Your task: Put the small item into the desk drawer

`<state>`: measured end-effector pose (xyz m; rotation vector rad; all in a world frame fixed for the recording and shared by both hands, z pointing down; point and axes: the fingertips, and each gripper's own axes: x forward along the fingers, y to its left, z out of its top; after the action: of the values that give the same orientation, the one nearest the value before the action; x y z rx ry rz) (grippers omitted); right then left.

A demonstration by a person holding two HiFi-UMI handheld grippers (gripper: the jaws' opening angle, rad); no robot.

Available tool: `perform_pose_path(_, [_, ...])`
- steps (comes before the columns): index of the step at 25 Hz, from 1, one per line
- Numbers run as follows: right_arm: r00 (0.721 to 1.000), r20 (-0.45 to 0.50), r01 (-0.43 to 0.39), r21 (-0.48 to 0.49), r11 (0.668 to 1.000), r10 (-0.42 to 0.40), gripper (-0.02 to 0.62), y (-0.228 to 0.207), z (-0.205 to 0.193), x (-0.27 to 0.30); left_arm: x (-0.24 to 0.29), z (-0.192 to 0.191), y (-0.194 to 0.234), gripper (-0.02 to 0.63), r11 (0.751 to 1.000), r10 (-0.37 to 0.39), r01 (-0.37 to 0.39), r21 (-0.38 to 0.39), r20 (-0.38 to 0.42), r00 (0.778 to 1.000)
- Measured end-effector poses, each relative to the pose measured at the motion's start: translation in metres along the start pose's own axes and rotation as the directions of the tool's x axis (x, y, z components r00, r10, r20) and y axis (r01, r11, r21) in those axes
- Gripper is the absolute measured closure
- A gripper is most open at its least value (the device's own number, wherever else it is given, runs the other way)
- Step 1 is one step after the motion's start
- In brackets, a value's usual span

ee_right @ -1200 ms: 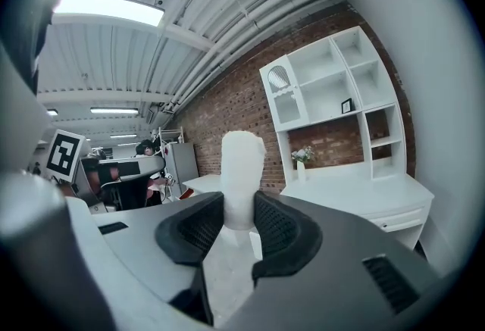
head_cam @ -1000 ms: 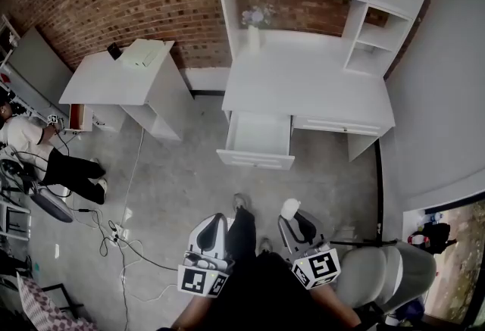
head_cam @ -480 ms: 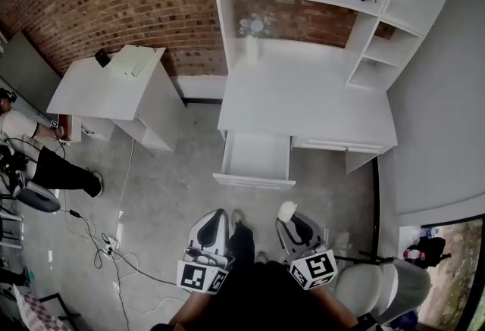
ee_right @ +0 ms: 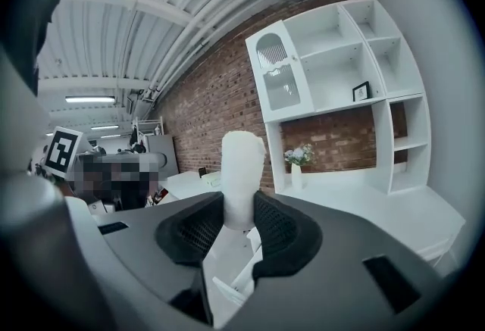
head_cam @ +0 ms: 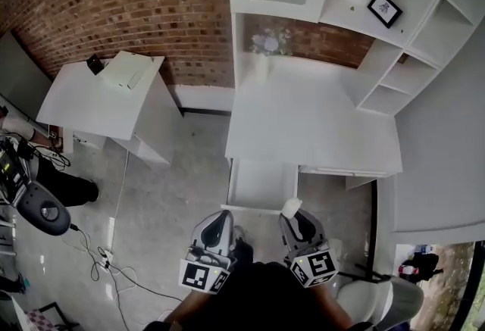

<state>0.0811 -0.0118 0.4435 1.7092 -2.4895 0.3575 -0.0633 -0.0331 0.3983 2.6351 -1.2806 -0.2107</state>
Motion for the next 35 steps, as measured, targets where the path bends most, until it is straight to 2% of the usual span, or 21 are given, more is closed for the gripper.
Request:
perform_pose_path(6, [0.999,0.029,0.032,-0.049,0.998,-0.030,0.454,-0.016,0.024,0.068,0.042,0.002,0.050,0.583,0.999,-0.046,0.047,0.022,-0.020,0.999])
perform_pose_path(10, [1.000,-0.004,0.031,-0.072,0.997,-0.031,0.454,-0.024,0.022,0.091,0.049,0.002,0.063,0.583,0.999,-0.040,0.040,-0.003,-0.011,0.999])
perform_pose_path(18, [0.993,-0.117,-0.010,-0.048,0.999,0.005,0.454,-0.047,-0.008,0.143,0.078,-0.004,0.090,0.583,1.000,0.006,-0.007,-0.029,-0.006,1.000])
perform_pose_path(23, [0.977,-0.207,-0.054,-0.036,0.998,0.046,0.454,-0.064,-0.041,0.175,0.099,0.001,0.099,0.583,0.999,0.032,-0.032,-0.020,-0.006,0.999])
perform_pose_path(26, [0.960,-0.274,-0.069,-0.013,0.998,0.063,0.454,-0.078,-0.069,0.194,0.113,0.000,0.106,0.583,0.999,0.048,-0.048,-0.014,-0.011,0.999])
perform_pose_path(29, [0.931,-0.357,-0.087,-0.008,0.996,0.078,0.454,-0.088,-0.105,0.210,0.126,-0.004,0.114,0.583,0.997,0.065,-0.066,-0.026,-0.026,0.998])
perform_pose_path(31, [0.904,-0.417,-0.106,-0.011,0.994,0.092,0.454,-0.094,-0.131,0.220,0.135,-0.006,0.117,0.583,0.997,0.069,-0.071,-0.030,-0.035,0.997])
perform_pose_path(35, [0.832,-0.543,-0.159,-0.034,0.987,0.115,0.454,-0.103,-0.166,0.234,0.156,-0.009,0.120,0.583,0.997,0.068,-0.069,-0.022,-0.047,0.997])
